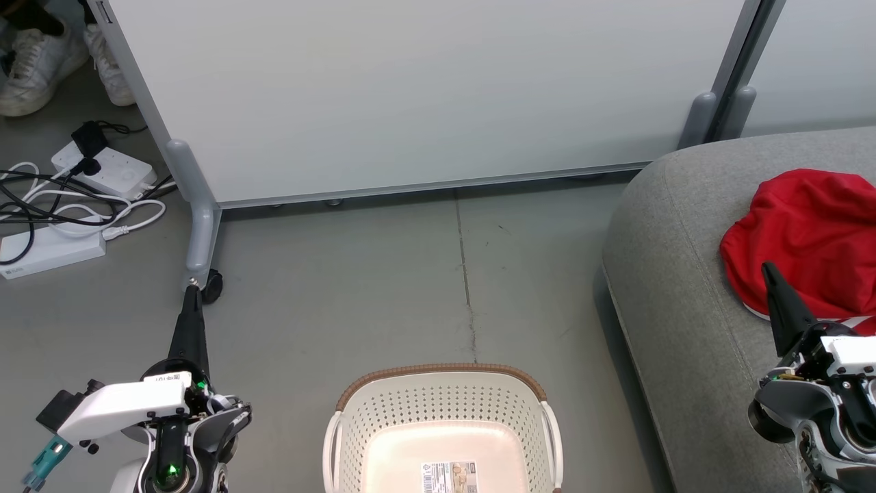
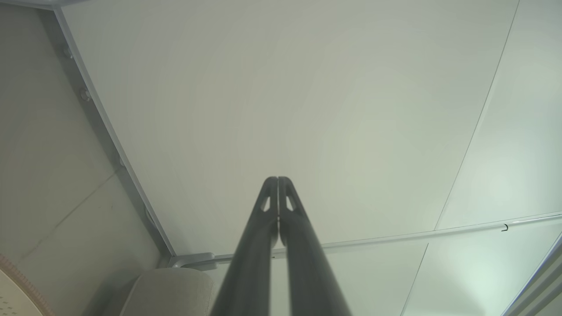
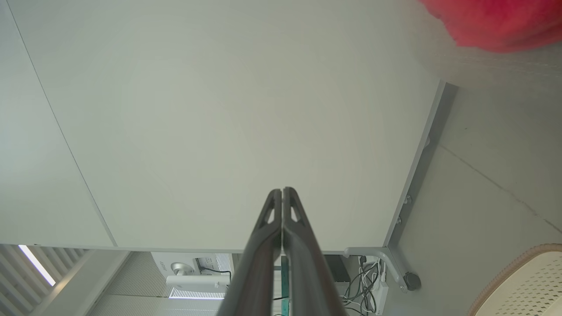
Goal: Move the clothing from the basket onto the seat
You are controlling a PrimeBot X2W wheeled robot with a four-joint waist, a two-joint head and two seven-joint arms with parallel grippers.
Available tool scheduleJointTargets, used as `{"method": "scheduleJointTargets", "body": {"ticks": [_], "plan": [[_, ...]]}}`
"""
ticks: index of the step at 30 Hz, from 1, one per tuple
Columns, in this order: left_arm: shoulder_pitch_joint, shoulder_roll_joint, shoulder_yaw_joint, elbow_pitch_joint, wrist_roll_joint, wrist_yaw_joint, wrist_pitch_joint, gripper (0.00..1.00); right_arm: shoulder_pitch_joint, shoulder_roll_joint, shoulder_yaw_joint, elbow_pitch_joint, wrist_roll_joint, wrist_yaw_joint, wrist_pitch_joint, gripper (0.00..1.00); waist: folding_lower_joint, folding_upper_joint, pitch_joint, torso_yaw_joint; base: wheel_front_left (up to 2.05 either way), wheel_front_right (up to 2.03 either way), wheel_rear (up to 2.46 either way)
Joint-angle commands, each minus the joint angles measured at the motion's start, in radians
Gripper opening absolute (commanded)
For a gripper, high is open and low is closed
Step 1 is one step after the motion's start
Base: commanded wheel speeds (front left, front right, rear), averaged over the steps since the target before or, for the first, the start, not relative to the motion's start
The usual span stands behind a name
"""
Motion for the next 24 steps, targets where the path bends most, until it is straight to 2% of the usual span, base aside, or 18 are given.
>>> {"method": "scheduleJointTargets", "body": {"ticks": [1,24], "plan": [[-0.016,0.003,0.002,0.000,-0.003,-0.003,0.001,0.00,-0.007,-0.002,-0.001,0.001,0.000,0.003,0.002,0.00,0.0000,0.0000,0.000,0.000,0.00,0.00,0.00],[-0.016,0.003,0.002,0.000,-0.003,-0.003,0.001,0.00,-0.007,-0.001,-0.004,0.001,-0.002,0.003,0.004,0.00,0.0000,0.0000,0.000,0.000,0.00,0.00,0.00]]}}
